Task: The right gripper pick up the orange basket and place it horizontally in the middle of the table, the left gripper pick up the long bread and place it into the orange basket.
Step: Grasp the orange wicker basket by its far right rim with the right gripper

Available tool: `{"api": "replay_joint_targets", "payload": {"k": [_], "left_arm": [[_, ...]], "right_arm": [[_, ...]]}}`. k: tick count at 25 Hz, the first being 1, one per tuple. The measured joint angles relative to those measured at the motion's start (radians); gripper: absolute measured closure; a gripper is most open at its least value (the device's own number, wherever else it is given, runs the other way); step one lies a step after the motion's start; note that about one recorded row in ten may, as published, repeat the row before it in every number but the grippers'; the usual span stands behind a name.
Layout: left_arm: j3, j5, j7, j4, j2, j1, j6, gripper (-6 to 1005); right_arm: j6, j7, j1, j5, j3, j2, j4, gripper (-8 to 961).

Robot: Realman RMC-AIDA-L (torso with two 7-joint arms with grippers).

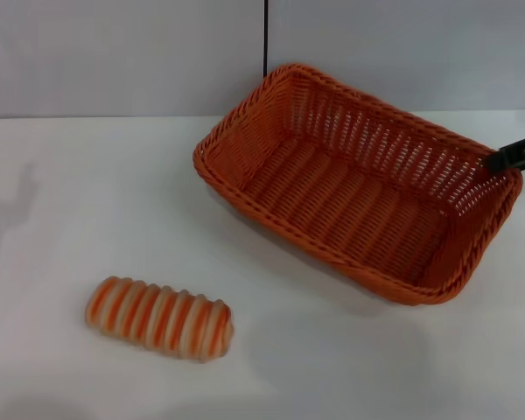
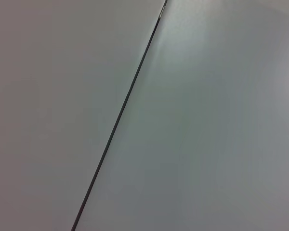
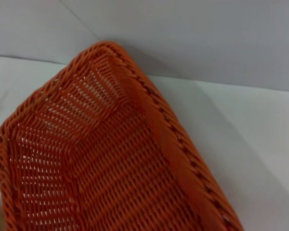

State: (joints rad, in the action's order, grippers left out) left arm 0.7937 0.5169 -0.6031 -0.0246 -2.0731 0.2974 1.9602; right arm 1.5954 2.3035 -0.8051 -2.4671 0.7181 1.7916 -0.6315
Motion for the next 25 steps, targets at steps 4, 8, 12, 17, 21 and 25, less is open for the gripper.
{"api": "replay_joint_targets", "payload": {"k": [4,8,12,17,21,25], "left_arm": [[0.001,0.000,-0.001,0.000,0.001,0.000,0.003,216],[0.001,0.000,-0.001,0.000,0.001,0.000,0.003,216],[0.001,0.000,-0.001,-0.001,0.001,-0.002,0.003,217],[0.001,0.000,-0.001,-0.001,0.002,-0.003,0.002,217],[-0.001,0.000,-0.001,-0.002,0.002,-0.007,0.002,217],[-0.004,-0.001,-0.001,-0.002,0.002,-0.008,0.002,216]], "right_arm": [[-0.012,0.003,-0.016,-0.030,0.011,0.015,0.011,294],[-0.022,0.009,-0.019,-0.042,0.011,0.029,0.013,296],[-0.028,0.010,-0.016,-0.042,0.012,0.034,0.013,297],[-0.051,0.010,-0.012,-0.043,0.013,0.044,0.012,299],[-0.067,0.006,-0.006,-0.048,0.024,0.058,0.007,300],[-0.081,0.004,0.002,-0.051,0.025,0.068,-0.007,302]]}}
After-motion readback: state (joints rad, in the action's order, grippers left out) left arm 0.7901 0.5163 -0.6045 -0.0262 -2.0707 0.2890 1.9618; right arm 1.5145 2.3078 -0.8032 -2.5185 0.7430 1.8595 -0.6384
